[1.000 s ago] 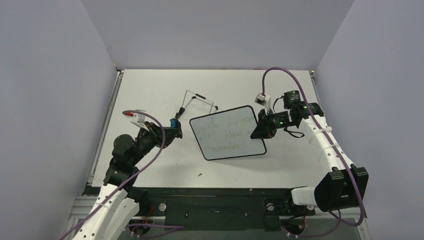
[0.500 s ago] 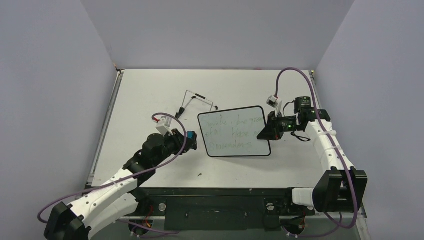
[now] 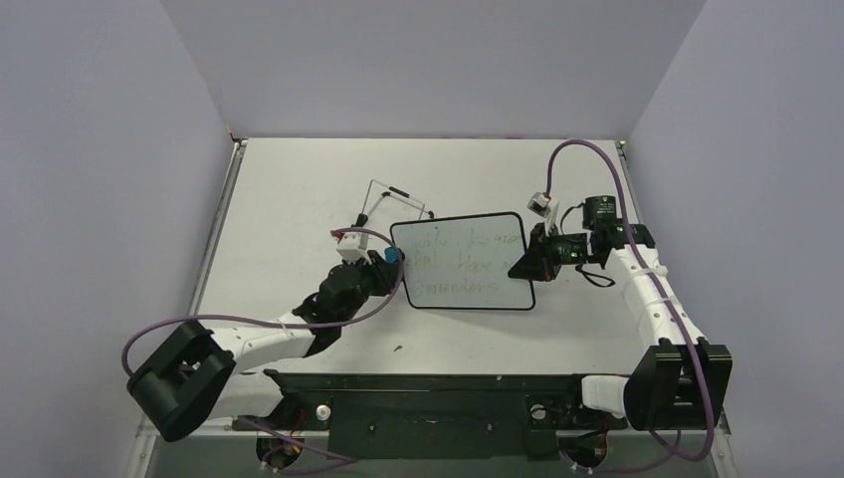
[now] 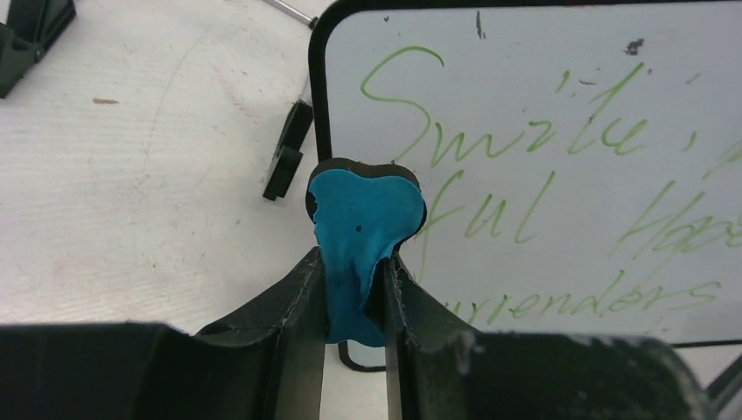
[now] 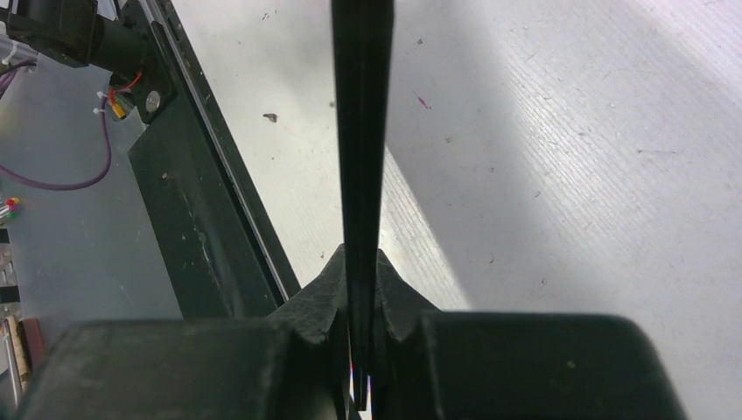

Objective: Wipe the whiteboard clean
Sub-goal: Erase the whiteboard at the whiteboard stand.

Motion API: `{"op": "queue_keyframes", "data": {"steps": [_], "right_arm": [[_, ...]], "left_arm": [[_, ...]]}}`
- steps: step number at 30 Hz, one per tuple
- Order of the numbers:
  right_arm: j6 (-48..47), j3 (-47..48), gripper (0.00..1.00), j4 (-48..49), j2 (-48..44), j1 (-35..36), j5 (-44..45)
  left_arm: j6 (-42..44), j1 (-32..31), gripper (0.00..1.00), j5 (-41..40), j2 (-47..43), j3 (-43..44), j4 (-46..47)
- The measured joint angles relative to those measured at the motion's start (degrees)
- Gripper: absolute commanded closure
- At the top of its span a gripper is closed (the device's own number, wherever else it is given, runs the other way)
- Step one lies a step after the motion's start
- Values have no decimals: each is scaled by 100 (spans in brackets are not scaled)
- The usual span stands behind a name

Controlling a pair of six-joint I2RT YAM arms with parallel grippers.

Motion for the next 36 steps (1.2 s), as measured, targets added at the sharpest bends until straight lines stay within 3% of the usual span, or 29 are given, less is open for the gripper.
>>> {"op": "queue_keyframes", "data": {"steps": [15, 27, 36], "right_arm": [[-11, -33, 100, 96, 0, 81, -17], [-13, -35, 100, 210, 0, 81, 122], [-4, -35, 100, 188, 0, 81, 142]], "left_arm": [[833, 52, 100, -654, 1126, 796, 802], [1193, 199, 100, -560, 1397, 1416, 374], [2159, -39, 100, -745, 1397, 1639, -72]]}}
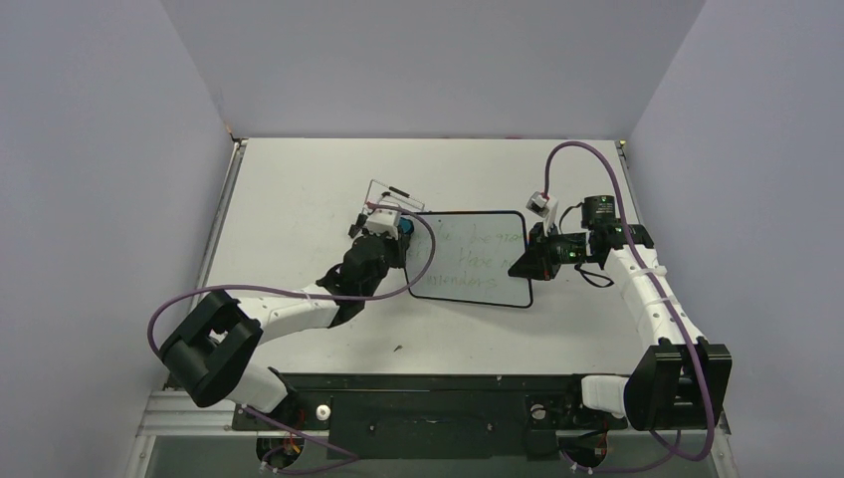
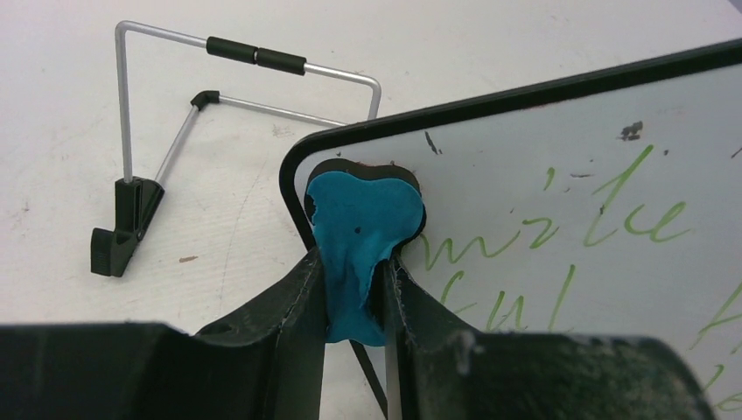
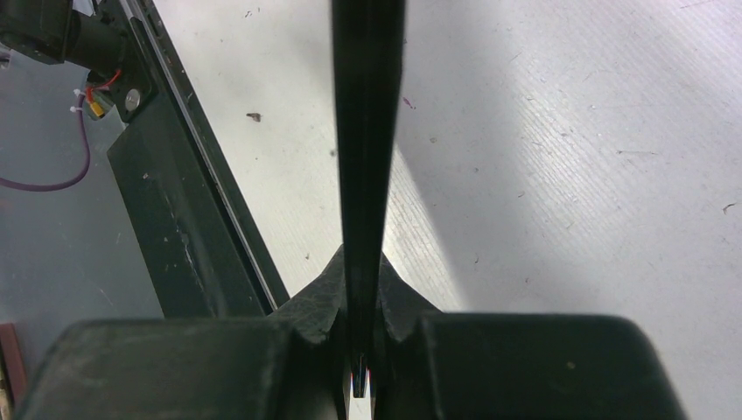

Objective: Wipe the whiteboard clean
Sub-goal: Erase the whiteboard at the whiteboard stand.

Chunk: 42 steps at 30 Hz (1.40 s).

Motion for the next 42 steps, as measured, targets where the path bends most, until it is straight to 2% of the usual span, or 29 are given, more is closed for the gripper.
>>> {"op": "queue_keyframes", "data": {"steps": [5, 13, 22, 31, 42], "right_arm": [[-11, 0, 100, -2, 0, 0, 0], [-116, 0, 100, -7, 0, 4, 2], [-166, 0, 100, -46, 0, 4, 44], [-168, 0, 100, -46, 0, 7, 46], [-157, 0, 100, -39, 0, 39, 63]], "left_arm": [[192, 42, 100, 20, 0, -251, 114], [42, 673, 100, 396, -70, -610, 166], [68, 442, 100, 702, -387, -595, 155], [-284, 354, 100, 461, -1178, -647, 57], [-448, 343, 100, 890, -175, -118, -20]]}}
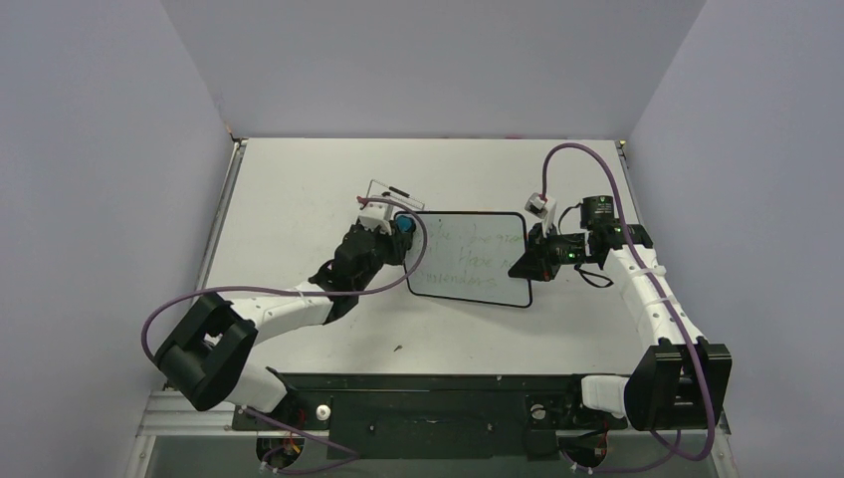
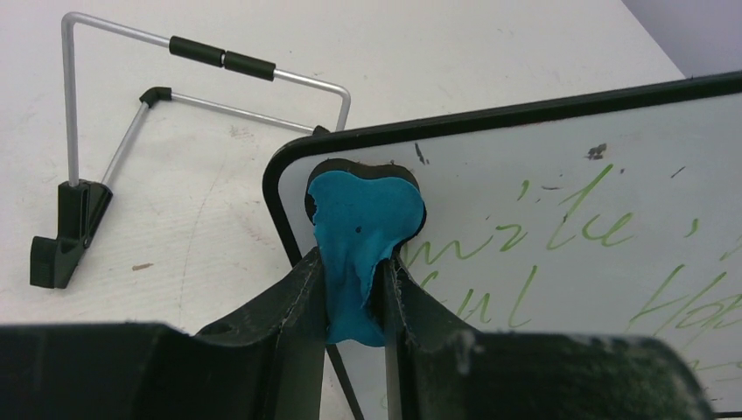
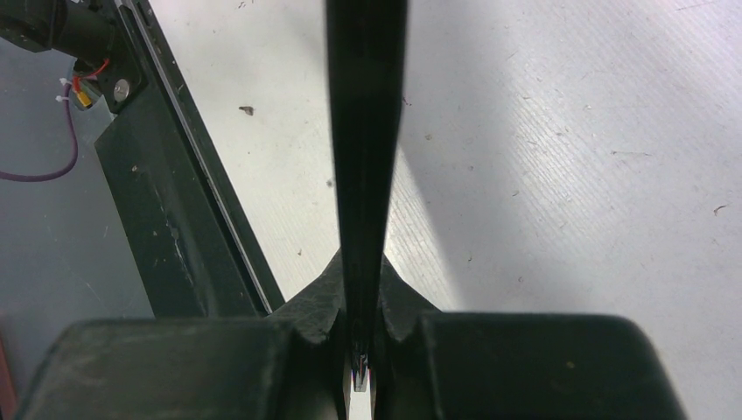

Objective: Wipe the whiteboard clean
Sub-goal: Erase the whiteboard at the whiteboard stand.

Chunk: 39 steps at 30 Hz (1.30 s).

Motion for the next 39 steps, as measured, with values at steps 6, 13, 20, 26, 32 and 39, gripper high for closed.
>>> {"op": "queue_keyframes", "data": {"steps": [6, 13, 20, 26, 32, 39], "right_arm": [[13, 0, 100, 26, 0, 0, 28], [15, 0, 100, 24, 2, 0, 35], [39, 0, 100, 20, 0, -2, 44], [37, 0, 100, 22, 0, 0, 44], [31, 0, 100, 28, 0, -2, 48], [33, 0, 100, 28, 2, -2, 57]], "left_arm": [[-103, -2, 100, -11, 85, 334, -37], [-192, 0, 100, 4, 122, 568, -101], [-391, 0, 100, 2, 168, 116, 66], [-573, 17, 100, 7, 166, -411, 44], [-616, 83, 100, 223, 166, -354, 20], [-579, 92, 100, 520, 164, 15, 7]]}}
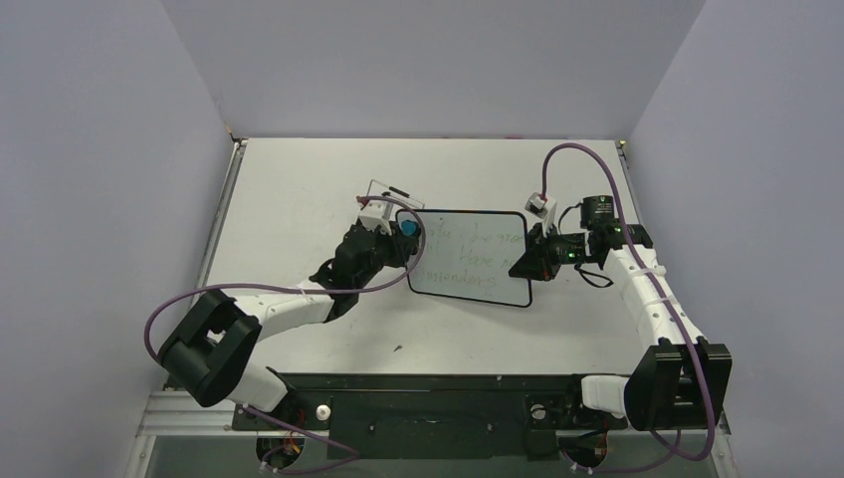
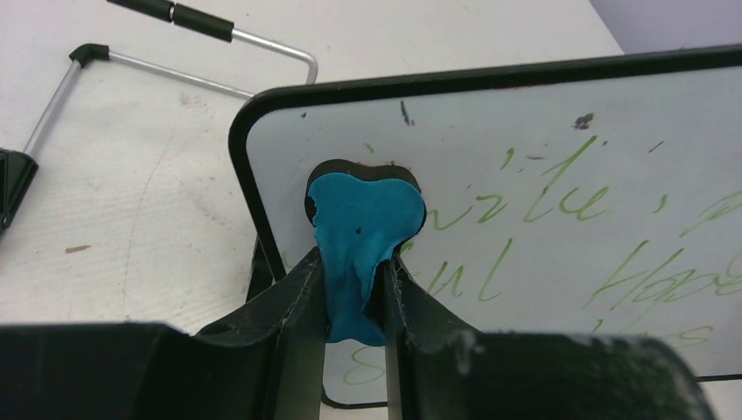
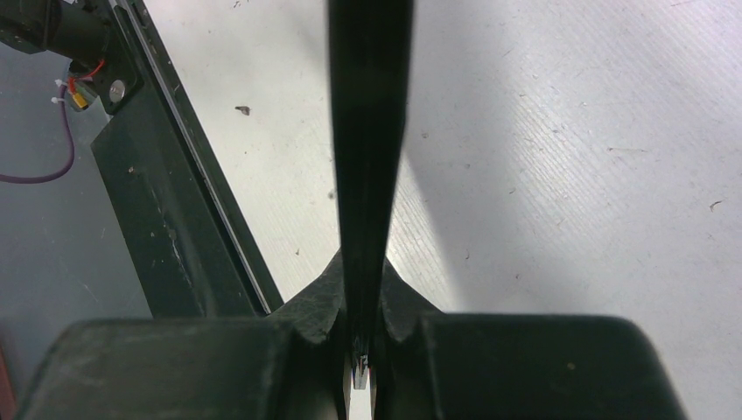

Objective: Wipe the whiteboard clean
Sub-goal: Erase the whiteboard at the whiteboard stand.

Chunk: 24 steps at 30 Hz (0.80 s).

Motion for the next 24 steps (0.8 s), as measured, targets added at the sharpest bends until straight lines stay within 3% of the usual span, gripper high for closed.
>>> {"op": "queue_keyframes", "data": {"steps": [15, 24], "right_arm": [[2, 0, 100, 11, -2, 0, 28], [46, 0, 100, -15, -2, -7, 52]], "left_arm": [[-275, 37, 100, -627, 13, 767, -787], [-92, 114, 100, 181, 164, 339, -518]]}}
